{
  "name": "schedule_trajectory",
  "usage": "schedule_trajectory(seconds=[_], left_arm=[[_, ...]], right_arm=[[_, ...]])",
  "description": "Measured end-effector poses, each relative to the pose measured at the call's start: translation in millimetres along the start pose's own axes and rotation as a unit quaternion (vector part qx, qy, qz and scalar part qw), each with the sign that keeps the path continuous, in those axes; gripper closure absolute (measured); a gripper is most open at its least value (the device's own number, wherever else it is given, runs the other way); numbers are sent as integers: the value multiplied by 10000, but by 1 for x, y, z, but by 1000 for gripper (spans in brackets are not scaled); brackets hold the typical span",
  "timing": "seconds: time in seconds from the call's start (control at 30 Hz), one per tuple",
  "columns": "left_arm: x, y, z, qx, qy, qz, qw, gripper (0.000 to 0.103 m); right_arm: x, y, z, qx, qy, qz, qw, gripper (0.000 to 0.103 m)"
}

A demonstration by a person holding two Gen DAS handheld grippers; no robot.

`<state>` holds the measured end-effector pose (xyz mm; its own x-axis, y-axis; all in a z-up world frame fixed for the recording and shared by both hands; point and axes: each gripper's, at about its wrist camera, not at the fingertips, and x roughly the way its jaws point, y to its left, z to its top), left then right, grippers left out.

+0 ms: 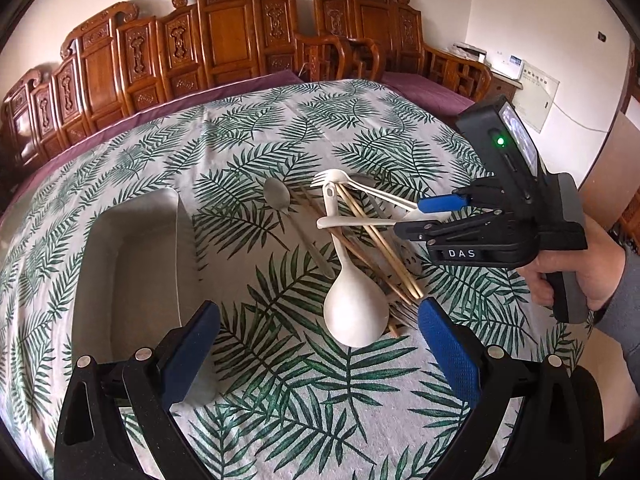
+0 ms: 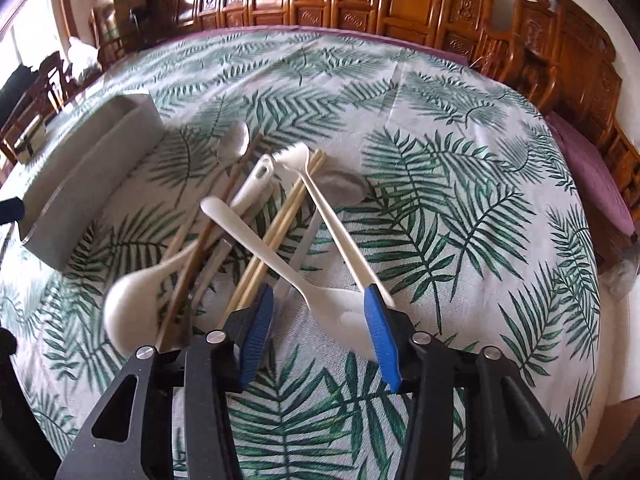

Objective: Organize utensils
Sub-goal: 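Move the right tool down to the utensil pile and close on a white spoon, then lower the left tool onto the pile and grasp a wooden chopstick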

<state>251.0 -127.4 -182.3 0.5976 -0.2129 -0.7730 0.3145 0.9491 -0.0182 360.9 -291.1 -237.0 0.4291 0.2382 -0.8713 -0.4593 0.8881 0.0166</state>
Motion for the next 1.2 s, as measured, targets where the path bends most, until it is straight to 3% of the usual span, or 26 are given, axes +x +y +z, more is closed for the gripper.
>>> schedule_trajectory(seconds=[0.2,0.27,0.3,0.43,0.67,0.83,1.2], left_arm=[[4,-1,-3,-8,57,3,10000,8],[6,-2,-3,-2,72,3,10000,8],[6,-3,-3,8,81,2,10000,8],[5,-10,-3,95,92,24,9999,8],[12,-13,5,40,119,-54,9999,8],[25,-21,15,54,198,-136,9997,17],[82,-11,49,-463,658,-352,9961,55]], right_arm=[[1,-2,0,-75,110,69,9999,57],[0,0,1,-88,164,167,9997,72],[2,2,2,-144,244,35,9996,92],[-2,7,-2,-186,235,-10,9995,100],[-31,6,-14,161,-81,182,9997,101],[-47,3,-26,422,-280,288,9983,102],[-54,-8,-47,703,-416,384,9959,101]])
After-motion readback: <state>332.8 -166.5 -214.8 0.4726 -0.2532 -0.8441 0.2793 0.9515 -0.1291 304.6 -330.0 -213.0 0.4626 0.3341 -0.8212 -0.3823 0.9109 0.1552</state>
